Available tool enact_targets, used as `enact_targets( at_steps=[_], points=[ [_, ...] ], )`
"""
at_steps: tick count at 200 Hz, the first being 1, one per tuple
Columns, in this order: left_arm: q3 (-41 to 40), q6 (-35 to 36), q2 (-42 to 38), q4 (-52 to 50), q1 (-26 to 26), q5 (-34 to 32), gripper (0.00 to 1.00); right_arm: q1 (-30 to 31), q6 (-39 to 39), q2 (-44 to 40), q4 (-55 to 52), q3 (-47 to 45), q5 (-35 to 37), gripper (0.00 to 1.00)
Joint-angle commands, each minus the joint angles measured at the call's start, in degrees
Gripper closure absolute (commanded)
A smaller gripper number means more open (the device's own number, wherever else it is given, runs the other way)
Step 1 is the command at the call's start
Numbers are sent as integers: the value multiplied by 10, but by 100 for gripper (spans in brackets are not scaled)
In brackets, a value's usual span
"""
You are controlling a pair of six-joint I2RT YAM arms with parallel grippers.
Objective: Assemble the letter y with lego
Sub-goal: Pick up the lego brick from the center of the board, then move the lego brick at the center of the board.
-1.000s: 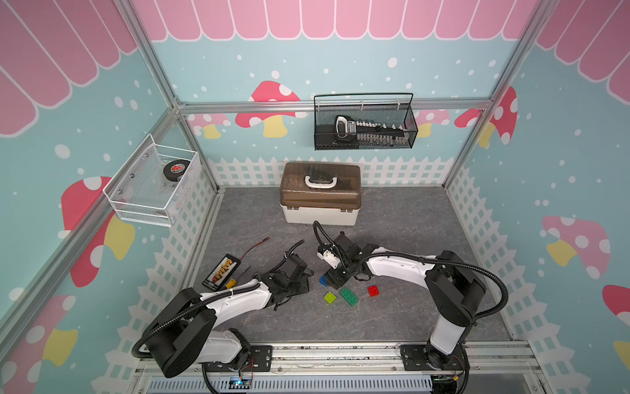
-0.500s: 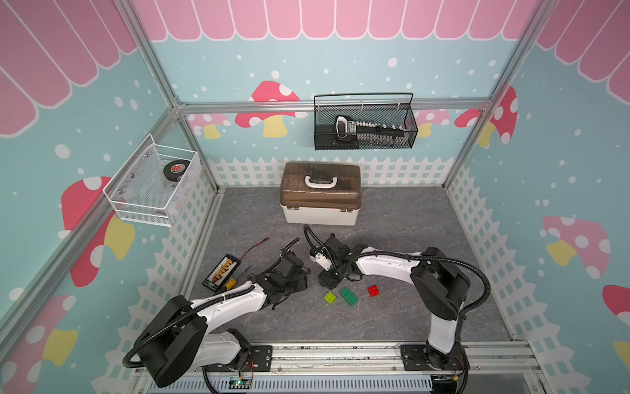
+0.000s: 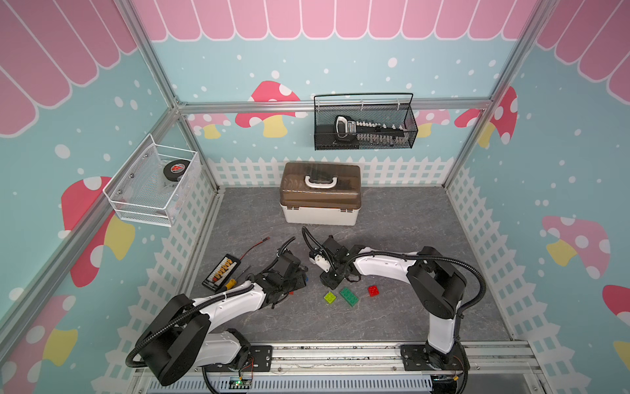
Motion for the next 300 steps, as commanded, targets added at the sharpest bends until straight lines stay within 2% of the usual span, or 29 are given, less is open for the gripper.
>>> enact_targets(
  at_steps=[1,43,100,157,185,225,300],
  points=[
    [12,-12,25,24,4,22,57,-3,3,-29,-7,-18,16,62],
    [19,-15,50,57,4,36,57,-31,21,-74,7,-56,27,63],
    [93,10,127,74,4,58,53,-54,33,-124,17,-102,40,64],
    [151,21,173,91,4,70,41,-57,39,-142,25,-124,49,65],
    [174,34,184,69,4,81,46,-59,40,-148,26,-128,52,65],
    [149,37,180,62,-2,88,51,-61,39,-154,25,-132,53,66],
    [97,17,126,51,-25,100,52,-61,41,-150,29,-128,46,66]
  ],
)
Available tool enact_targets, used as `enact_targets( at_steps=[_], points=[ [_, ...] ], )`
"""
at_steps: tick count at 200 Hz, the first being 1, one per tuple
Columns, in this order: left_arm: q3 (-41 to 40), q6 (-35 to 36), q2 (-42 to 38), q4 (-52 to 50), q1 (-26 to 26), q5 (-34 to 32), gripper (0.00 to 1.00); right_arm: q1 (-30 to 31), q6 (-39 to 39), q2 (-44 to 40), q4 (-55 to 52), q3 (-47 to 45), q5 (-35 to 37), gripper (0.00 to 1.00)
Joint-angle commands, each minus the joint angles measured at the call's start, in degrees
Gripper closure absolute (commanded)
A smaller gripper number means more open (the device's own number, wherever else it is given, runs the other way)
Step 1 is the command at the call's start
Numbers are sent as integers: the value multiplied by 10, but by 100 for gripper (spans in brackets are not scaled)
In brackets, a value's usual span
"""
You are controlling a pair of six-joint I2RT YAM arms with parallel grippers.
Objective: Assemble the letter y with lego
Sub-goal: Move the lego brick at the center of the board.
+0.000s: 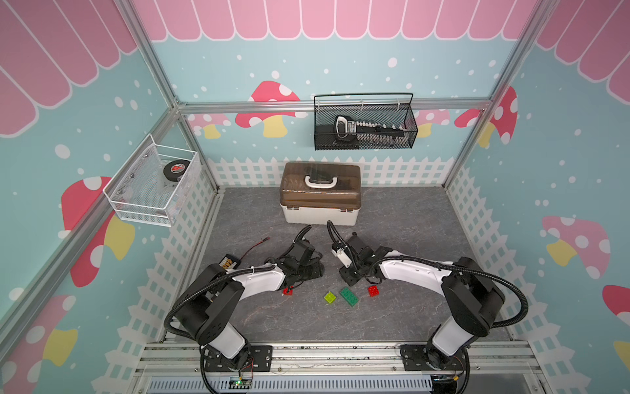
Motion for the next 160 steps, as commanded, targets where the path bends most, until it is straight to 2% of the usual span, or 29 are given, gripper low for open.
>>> enact_targets(
  at_steps=[1,44,106,137,160],
  points=[
    [-16,-11,-23,3,-14,11,52,-1,3,-9,7,-5,-1,66],
    [-10,4,5,38,-24,35,52,-1,4,-2,8,-3,-3,67],
    [54,30,69,40,-33,100,52,-7,8,-11,7,-10,0,67],
    [54,35,59,38,-33,97,52,-12,9,-10,6,-5,-9,67],
    [28,28,14,19,-31,65,49,-13,17,-5,-13,14,-11,68]
  ],
)
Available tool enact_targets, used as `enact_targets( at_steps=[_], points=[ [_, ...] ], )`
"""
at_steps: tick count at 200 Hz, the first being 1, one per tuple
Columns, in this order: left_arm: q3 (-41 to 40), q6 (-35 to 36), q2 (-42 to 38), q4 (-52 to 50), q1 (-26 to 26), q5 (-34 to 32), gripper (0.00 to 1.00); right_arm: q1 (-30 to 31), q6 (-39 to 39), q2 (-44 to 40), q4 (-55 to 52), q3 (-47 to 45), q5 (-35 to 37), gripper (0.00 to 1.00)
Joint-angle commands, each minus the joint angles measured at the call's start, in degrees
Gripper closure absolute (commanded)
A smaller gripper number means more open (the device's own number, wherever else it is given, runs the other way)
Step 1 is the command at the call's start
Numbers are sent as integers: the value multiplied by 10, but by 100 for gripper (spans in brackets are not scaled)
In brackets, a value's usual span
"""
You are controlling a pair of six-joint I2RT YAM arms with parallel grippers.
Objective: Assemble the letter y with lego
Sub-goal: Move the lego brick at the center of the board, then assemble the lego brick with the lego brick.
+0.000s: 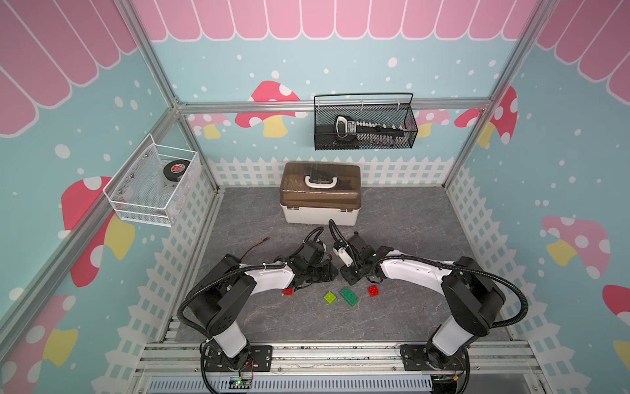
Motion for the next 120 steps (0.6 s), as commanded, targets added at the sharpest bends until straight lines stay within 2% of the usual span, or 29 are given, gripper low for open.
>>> enact_targets(
  at_steps=[1,54,120],
  points=[
    [-17,-2,-48,-11,0,-25,49,-2,11,-4,-20,20,-9,68],
    [-110,-35,-188,-43,46,-86,45,13,42,14,-49,77,-18,70],
    [-141,-49,-220,-54,75,-100,45,33,46,64,-70,117,-6,71]
  ],
)
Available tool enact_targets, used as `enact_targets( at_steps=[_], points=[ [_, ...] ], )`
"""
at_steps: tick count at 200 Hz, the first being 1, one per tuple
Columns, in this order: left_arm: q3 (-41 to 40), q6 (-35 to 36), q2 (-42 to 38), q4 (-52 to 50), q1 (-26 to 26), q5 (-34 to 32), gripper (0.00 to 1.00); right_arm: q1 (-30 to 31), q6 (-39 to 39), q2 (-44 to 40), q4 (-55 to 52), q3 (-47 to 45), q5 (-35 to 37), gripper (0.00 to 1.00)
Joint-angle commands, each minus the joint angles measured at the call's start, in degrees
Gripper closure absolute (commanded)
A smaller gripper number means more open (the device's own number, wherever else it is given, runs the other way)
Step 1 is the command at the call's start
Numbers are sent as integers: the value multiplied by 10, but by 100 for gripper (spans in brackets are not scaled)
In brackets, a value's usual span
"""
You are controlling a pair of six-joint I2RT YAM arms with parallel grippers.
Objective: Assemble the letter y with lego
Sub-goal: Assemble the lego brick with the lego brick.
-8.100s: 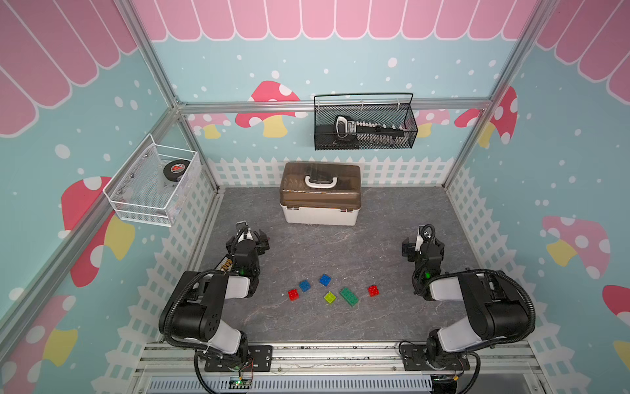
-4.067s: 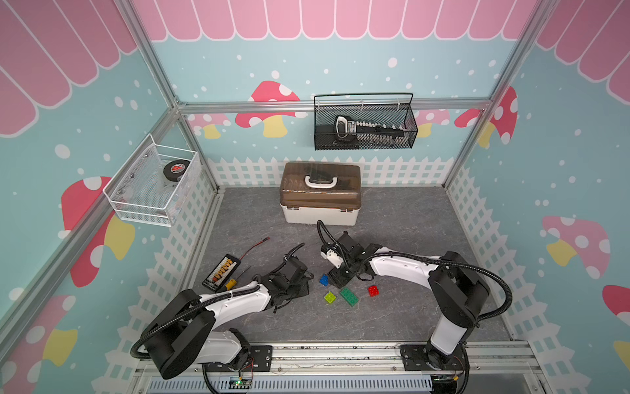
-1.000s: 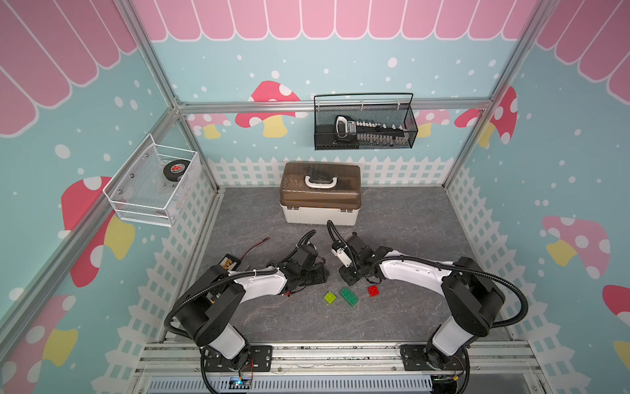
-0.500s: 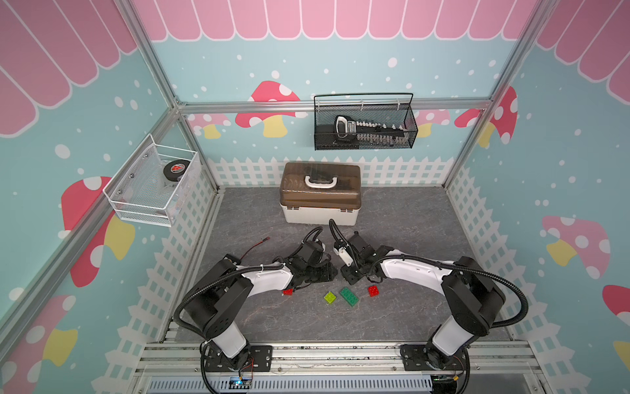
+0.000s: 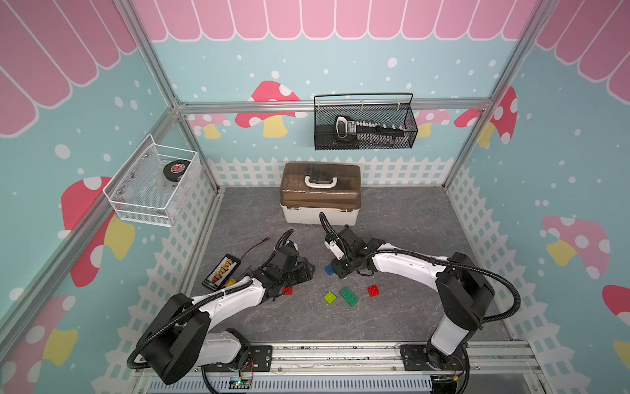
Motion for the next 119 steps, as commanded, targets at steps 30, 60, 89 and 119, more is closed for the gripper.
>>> enact_targets(
  at_steps=[30,60,89,119],
  points=[
    [-15,-18,-5,0,9,-15,45,11,-2,32,-31,25,9,71],
    [-20,-19,-7,0,9,-16,45,14,-4,42,-38,32,17,71],
    [-28,-21,-12,4,10,-17,45,17,-6,49,-40,36,20,71],
    [-35,-23,-15,5,10,-18,45,19,-3,54,-40,39,24,71]
  ],
)
